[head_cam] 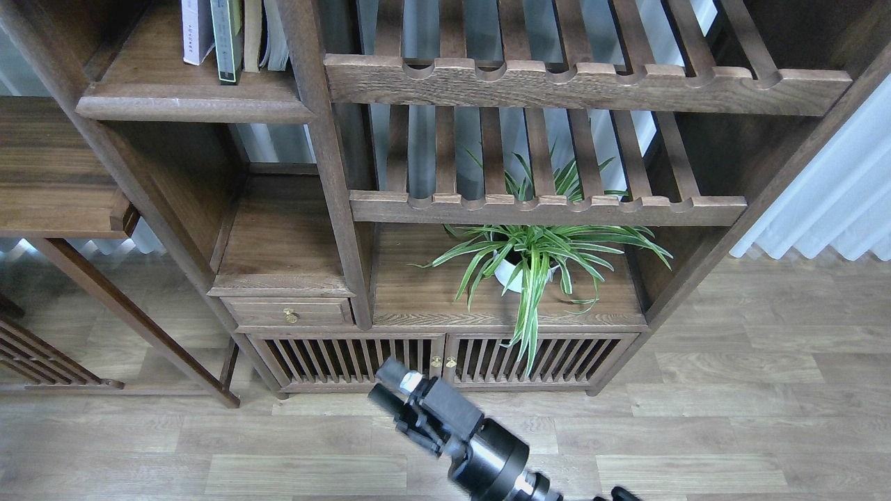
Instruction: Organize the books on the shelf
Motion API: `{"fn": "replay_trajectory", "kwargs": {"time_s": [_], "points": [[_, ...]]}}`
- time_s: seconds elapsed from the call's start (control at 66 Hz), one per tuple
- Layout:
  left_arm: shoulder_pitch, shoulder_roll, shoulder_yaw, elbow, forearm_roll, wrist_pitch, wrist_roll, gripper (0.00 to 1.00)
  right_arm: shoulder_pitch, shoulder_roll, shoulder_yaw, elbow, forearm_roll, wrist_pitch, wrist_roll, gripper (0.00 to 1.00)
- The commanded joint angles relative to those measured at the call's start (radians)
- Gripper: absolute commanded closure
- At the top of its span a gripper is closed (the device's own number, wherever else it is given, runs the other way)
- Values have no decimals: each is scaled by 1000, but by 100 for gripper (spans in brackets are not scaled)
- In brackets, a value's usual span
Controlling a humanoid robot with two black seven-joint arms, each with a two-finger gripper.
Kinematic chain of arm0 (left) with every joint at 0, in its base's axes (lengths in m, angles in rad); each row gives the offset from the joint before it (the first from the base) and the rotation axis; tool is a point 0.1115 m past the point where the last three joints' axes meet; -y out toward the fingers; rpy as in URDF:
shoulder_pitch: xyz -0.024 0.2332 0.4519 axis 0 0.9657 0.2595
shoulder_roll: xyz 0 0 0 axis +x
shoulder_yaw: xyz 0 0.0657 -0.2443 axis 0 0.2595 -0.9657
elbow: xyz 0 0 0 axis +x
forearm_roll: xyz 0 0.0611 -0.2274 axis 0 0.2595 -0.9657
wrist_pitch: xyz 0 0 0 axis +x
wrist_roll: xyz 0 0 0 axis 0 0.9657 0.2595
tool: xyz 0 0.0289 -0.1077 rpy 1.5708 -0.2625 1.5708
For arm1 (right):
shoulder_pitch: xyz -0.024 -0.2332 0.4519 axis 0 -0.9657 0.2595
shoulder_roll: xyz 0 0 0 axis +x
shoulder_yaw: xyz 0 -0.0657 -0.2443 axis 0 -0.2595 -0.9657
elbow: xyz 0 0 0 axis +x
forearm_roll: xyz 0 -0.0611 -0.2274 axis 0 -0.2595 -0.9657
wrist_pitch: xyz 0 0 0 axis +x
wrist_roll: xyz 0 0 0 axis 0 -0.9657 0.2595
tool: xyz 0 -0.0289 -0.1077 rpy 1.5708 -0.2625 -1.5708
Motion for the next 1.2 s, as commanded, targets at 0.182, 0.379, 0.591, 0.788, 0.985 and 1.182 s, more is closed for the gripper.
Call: {"fn": "replay_trajectory", "kwargs": {"time_s": [0.182,0.379,0.591,0.788,0.985,1.182], "points": [[3,-93,9,153,-21,0,-97,97,101,0,33,1,0,0,14,2],[3,-116,13,230,-23,0,-98,96,164,0,49,9,0,0,30,2],[17,-125,58,241,-24,0,-98,95,188,0,62,29,2,0,58,2],[17,-147,85,232,-26,0,-98,91,196,0,70,32,2,0,58,2],[17,-156,85,229,-26,0,-98,89,208,0,70,32,2,0,58,2],[17,-176,85,226,-26,0,-98,53,208,0,70,32,2,0,58,2]]}}
